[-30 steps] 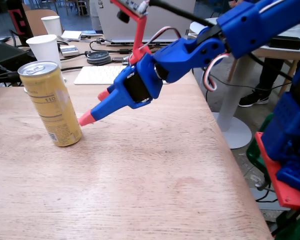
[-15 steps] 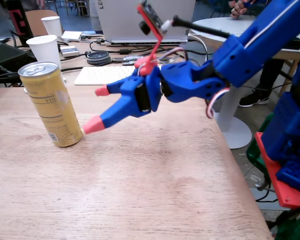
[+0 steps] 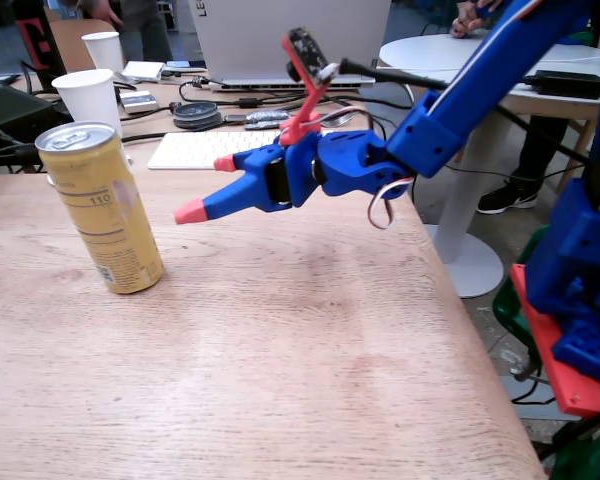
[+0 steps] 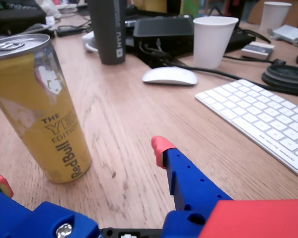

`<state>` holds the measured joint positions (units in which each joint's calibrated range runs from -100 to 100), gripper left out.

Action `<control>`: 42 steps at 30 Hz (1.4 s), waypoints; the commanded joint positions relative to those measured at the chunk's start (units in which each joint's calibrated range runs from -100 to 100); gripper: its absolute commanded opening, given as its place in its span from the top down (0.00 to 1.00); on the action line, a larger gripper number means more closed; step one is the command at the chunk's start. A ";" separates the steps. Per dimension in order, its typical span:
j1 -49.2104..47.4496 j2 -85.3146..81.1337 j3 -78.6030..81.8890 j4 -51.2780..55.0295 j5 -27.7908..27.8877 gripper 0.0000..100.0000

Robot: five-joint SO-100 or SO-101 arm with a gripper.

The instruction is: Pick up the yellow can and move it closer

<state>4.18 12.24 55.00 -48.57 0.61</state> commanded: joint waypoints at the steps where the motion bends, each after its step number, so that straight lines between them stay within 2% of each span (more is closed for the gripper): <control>1: -1.30 3.80 -9.28 -0.85 0.10 0.40; 9: -2.15 15.21 -26.45 0.05 0.10 0.41; 17: -11.96 19.15 -33.15 0.05 0.05 0.41; 21: -10.44 24.13 -40.80 0.13 0.05 0.41; 28: -10.10 24.90 -43.35 0.30 0.05 0.42; 33: -10.10 28.33 -51.47 5.96 0.10 0.42; 42: -9.59 34.85 -62.04 6.21 0.15 0.42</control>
<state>-5.87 47.43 -2.52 -42.69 0.61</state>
